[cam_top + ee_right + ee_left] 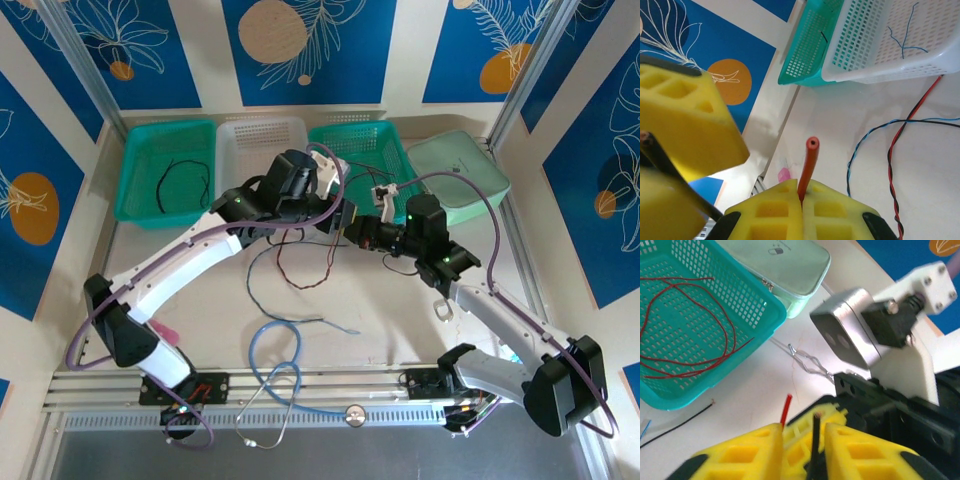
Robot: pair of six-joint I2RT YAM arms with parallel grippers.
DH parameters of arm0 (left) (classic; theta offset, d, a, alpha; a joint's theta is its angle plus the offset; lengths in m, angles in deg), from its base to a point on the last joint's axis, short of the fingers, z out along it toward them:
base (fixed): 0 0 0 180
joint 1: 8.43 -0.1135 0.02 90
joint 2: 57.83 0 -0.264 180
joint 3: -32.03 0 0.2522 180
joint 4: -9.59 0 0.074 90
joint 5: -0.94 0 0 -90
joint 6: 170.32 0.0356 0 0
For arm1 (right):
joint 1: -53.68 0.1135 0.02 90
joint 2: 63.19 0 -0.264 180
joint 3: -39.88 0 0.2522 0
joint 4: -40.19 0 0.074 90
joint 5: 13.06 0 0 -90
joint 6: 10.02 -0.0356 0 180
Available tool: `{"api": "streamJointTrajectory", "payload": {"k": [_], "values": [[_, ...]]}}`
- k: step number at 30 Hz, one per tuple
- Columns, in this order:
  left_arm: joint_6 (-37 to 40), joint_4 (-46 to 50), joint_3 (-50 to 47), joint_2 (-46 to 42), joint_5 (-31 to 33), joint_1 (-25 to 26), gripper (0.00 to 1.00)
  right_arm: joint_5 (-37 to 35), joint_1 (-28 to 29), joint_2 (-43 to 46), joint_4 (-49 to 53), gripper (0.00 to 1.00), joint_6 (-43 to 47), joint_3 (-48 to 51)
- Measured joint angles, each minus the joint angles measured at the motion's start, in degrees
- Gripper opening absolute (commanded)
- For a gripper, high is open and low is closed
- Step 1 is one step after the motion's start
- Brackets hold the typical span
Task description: Untangle the cables
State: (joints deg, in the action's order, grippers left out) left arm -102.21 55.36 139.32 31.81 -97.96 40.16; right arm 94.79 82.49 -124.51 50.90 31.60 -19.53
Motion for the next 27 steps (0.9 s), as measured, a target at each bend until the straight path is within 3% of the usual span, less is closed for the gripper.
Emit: {"api": "streamJointTrajectory", "payload": {"k": [6,17,27], "values": [[0.8,-0.2,0.0,0.5,1.6,0.0,0.0,0.2,-0.1,1.4,0.4,0.0,0.2,-0.1],[3.1,-0.3,-0.9,-4.4,8.3,0.0,0.0,-4.9,-1.8,6.1,8.0,0.0,0.4,-3.0],[6.5,2.6,6.7,-12.6,11.0,0.0,0.0,-19.4,4.7,12.3,16.7,0.0,3.5,-17.5]]}}
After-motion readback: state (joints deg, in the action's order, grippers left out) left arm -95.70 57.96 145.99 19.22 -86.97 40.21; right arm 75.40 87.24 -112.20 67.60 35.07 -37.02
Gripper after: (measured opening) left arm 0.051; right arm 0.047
